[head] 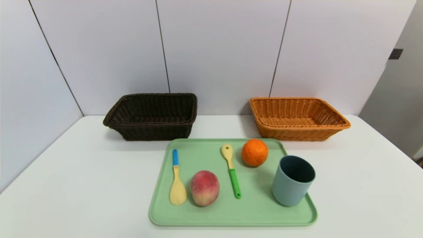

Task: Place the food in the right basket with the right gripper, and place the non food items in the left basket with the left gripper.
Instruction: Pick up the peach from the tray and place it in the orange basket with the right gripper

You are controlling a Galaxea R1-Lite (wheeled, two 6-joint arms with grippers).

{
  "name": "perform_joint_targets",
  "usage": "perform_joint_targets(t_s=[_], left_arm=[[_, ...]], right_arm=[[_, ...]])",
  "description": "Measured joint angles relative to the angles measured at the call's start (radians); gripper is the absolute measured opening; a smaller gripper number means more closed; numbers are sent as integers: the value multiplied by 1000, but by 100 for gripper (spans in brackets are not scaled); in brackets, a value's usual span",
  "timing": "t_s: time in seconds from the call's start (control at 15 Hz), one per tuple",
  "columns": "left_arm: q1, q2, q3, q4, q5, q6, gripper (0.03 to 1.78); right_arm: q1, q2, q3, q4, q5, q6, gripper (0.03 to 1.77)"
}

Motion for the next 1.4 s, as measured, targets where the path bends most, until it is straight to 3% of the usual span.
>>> perform_joint_targets(t_s=[0.33, 0.6, 0.93, 1.13, 1.27, 1.4], left_arm=[[0, 1, -35, 37, -6, 29, 169], [0, 60, -283, 213, -38, 32, 169], [0, 277, -538, 338, -93, 30, 169], [0, 416, -719, 487, -120, 29, 169], [0, 506, -816, 597, -133, 27, 169], [0, 581, -858, 617, -135, 27, 169]], right_arm=[[0, 1, -7, 12, 6, 1, 171], [0, 75, -177, 79, 54, 9, 171], [2, 419, -550, 113, 79, 13, 171], [7, 677, -842, 133, 78, 29, 171], [10, 841, -1042, 185, 73, 70, 171], [34, 992, -1251, 292, 53, 143, 171]])
